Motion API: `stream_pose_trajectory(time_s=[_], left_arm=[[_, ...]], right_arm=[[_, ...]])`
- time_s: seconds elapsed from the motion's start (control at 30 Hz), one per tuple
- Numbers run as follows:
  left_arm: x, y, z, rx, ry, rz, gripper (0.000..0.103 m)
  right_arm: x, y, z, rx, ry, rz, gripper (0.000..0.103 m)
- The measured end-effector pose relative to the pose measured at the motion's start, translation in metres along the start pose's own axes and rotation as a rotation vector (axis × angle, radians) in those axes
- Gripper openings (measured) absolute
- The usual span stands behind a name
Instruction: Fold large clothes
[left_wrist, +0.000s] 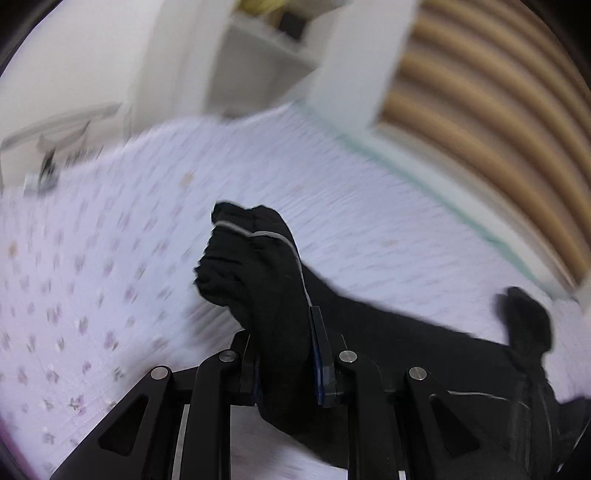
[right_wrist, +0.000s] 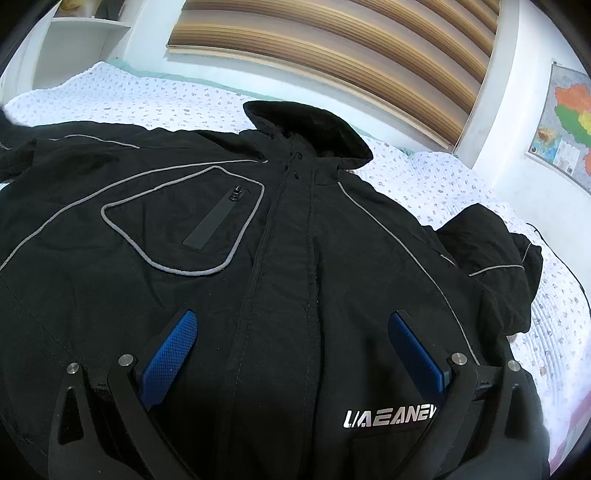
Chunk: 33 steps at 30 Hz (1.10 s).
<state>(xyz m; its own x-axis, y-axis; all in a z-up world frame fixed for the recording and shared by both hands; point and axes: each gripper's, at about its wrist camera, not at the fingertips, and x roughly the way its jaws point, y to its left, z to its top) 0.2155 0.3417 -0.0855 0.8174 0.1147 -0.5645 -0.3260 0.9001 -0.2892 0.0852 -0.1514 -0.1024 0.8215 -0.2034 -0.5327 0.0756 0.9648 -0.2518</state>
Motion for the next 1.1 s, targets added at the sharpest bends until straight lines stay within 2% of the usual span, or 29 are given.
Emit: stream_pose_trajectory(time_s=[0.1, 0.23, 0.3, 0.37, 0.4, 0.5, 0.57, 0.6, 0.7, 0.73, 0.77, 0.83, 0.87, 0.97, 1.1], left_arm=[[-0.044, -0.062, 0.008, 0.089, -0.064, -0.123, 0.02], [-0.077, -0.146, -0.005, 0.189, -0.072, -0.289, 0.02], [-0.082, -0.195, -0.024, 0.246, -0.032, -0.38, 0.02], [-0.079, -0.236, -0.05, 0.3, 0.02, -0.438, 0.02], [-0.074, -0.249, -0.061, 0.323, 0.046, -0.455, 0.02], [-0.046, -0.3, -0.11, 0.392, 0.188, -0.492, 0.02], [-0.02, -0.315, -0.147, 0.412, 0.298, -0.496, 0.02], [-0.002, -0.318, -0.162, 0.421, 0.338, -0.474, 0.02], [0.031, -0.328, -0.207, 0.475, 0.449, -0.42, 0.02], [0.036, -0.326, -0.212, 0.497, 0.459, -0.414, 0.02], [0.036, -0.326, -0.215, 0.517, 0.449, -0.413, 0.022], [0.032, -0.327, -0.212, 0.527, 0.455, -0.44, 0.037], [0.031, -0.322, -0.21, 0.518, 0.481, -0.485, 0.052], [0.02, -0.323, -0.202, 0.477, 0.504, -0.531, 0.054], [-0.017, -0.297, -0.178, 0.437, 0.485, -0.622, 0.055]], right_arm=[[0.0, -0.001, 0.0, 0.008, 0.0, 0.006, 0.103], [0.001, -0.004, -0.001, 0.021, 0.001, 0.021, 0.103], [0.001, -0.006, -0.001, 0.029, 0.001, 0.03, 0.103], [0.001, -0.007, -0.001, 0.037, 0.003, 0.04, 0.103], [0.001, -0.008, -0.001, 0.041, 0.003, 0.044, 0.103], [0.002, -0.009, -0.001, 0.05, 0.004, 0.055, 0.103], [0.002, -0.009, -0.002, 0.057, 0.003, 0.063, 0.103], [0.002, -0.01, -0.002, 0.063, 0.0, 0.068, 0.103], [0.003, -0.014, -0.003, 0.088, 0.0, 0.088, 0.103], [0.003, -0.016, -0.003, 0.094, 0.002, 0.094, 0.103], [0.004, -0.017, -0.003, 0.1, 0.005, 0.099, 0.103], [0.006, -0.017, -0.003, 0.106, 0.016, 0.106, 0.103], [0.006, -0.018, -0.003, 0.105, 0.02, 0.106, 0.103], [0.009, -0.016, -0.001, 0.089, 0.062, 0.11, 0.103], [0.011, -0.031, 0.008, 0.141, 0.174, 0.213, 0.103]])
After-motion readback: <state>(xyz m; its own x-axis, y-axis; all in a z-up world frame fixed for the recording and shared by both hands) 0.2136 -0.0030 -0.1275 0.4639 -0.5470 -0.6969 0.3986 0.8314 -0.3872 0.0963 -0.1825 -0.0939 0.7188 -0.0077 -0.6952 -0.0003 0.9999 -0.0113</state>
